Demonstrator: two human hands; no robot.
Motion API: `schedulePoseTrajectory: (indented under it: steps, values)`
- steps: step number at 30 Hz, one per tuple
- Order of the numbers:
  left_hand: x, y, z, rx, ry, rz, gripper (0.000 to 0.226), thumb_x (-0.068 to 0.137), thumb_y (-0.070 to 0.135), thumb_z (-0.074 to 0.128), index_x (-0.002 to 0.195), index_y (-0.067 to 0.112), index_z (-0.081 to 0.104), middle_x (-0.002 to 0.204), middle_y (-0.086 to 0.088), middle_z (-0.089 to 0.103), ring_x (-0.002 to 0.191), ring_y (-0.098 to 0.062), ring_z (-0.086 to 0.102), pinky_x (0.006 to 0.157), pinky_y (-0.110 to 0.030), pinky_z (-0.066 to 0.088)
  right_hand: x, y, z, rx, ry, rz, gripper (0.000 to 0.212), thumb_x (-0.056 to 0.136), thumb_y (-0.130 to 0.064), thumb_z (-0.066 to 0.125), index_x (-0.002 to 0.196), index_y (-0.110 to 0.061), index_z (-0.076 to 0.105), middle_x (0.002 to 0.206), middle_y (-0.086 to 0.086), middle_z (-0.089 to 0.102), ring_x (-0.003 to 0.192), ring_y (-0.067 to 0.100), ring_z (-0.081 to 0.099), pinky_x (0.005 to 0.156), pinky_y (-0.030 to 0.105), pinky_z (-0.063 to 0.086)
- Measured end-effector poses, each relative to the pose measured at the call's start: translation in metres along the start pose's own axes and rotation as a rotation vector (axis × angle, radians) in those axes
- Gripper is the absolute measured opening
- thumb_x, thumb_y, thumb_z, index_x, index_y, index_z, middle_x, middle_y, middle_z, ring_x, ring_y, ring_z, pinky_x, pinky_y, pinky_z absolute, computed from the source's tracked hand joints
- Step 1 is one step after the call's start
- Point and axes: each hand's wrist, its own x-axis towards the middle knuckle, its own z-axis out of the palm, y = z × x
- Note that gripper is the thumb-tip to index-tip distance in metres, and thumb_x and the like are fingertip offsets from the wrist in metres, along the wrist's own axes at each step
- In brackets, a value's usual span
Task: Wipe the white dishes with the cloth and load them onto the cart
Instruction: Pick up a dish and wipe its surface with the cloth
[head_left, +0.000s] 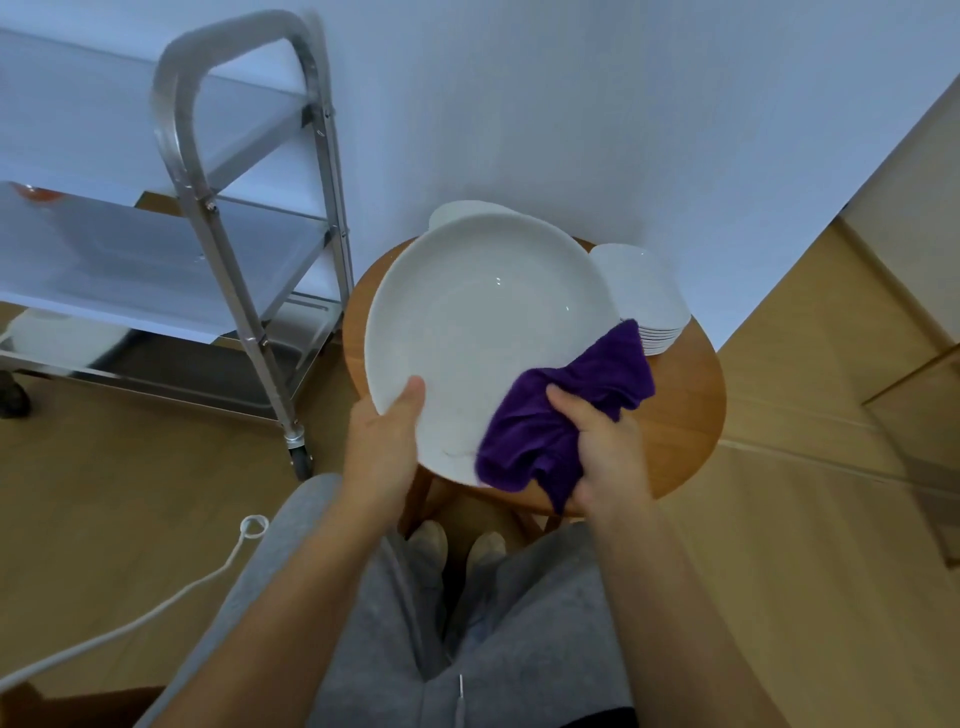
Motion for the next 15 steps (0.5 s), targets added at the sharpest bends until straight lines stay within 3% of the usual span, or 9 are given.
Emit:
schedulePoseTrajectory:
  steps: [2, 5, 7, 11, 13, 15]
  values:
    - [0.009, 0.016, -0.021, 0.183, -0.216, 0.04, 0.009, 0.094, 0.027, 0.05, 0.088, 0.029, 0.056, 0.074, 0.013, 0.07, 0.068, -0.004, 0.067, 0.053, -0.015, 0.051, 0.004, -0.017, -0.011, -0.184, -0.066, -0.093, 0.023, 0.072, 0.0, 0.075, 0.09, -0.011, 0.064, 0.071, 0.001, 0.073, 0.063, 0.019, 0.07, 0.051, 0.026, 0.054]
    - [0.02, 0.039, -0.031, 0.323, -0.47, -0.06, 0.01, 0.089, 0.028, 0.056, 0.098, 0.027, 0.06, 0.089, 0.007, 0.071, 0.08, -0.012, 0.069, 0.066, -0.026, 0.056, 0.007, -0.022, -0.021, -0.315, -0.065, -0.109, 0.023, 0.073, -0.003, 0.075, 0.091, -0.012, 0.064, 0.069, -0.002, 0.072, 0.063, 0.016, 0.07, 0.05, 0.025, 0.053]
    - [0.018, 0.036, -0.02, 0.23, -0.372, -0.05, 0.015, 0.087, 0.03, 0.06, 0.101, 0.026, 0.059, 0.094, 0.003, 0.069, 0.084, -0.016, 0.068, 0.071, -0.031, 0.056, 0.007, -0.01, -0.019, -0.151, 0.016, -0.039, 0.021, 0.075, -0.002, 0.074, 0.092, -0.01, 0.065, 0.072, 0.001, 0.072, 0.063, 0.019, 0.07, 0.051, 0.028, 0.054]
    - [-0.018, -0.004, 0.029, -0.036, 0.083, -0.003, 0.029, 0.094, 0.03, 0.052, 0.122, 0.025, 0.048, 0.097, 0.012, 0.06, 0.088, -0.009, 0.061, 0.06, -0.017, 0.053, -0.001, 0.023, -0.001, 0.101, 0.145, 0.096, 0.033, 0.076, -0.01, 0.074, 0.106, -0.014, 0.061, 0.092, 0.006, 0.07, 0.074, 0.024, 0.07, 0.055, 0.032, 0.055]
    - [-0.031, -0.019, 0.042, -0.088, 0.148, -0.007, 0.034, 0.097, 0.028, 0.046, 0.13, 0.024, 0.043, 0.098, 0.014, 0.057, 0.087, -0.006, 0.06, 0.055, -0.01, 0.05, -0.006, 0.033, 0.004, 0.14, 0.145, 0.165, 0.035, 0.077, -0.017, 0.075, 0.108, -0.019, 0.059, 0.097, 0.006, 0.069, 0.08, 0.026, 0.069, 0.062, 0.037, 0.054]
    - [-0.026, -0.018, 0.04, -0.053, 0.162, -0.036, 0.031, 0.098, 0.027, 0.043, 0.129, 0.025, 0.041, 0.091, 0.016, 0.053, 0.079, -0.004, 0.056, 0.048, -0.007, 0.046, -0.008, 0.035, 0.002, 0.108, 0.132, 0.173, 0.033, 0.076, -0.016, 0.075, 0.105, -0.019, 0.06, 0.093, 0.005, 0.07, 0.075, 0.025, 0.07, 0.06, 0.036, 0.054]
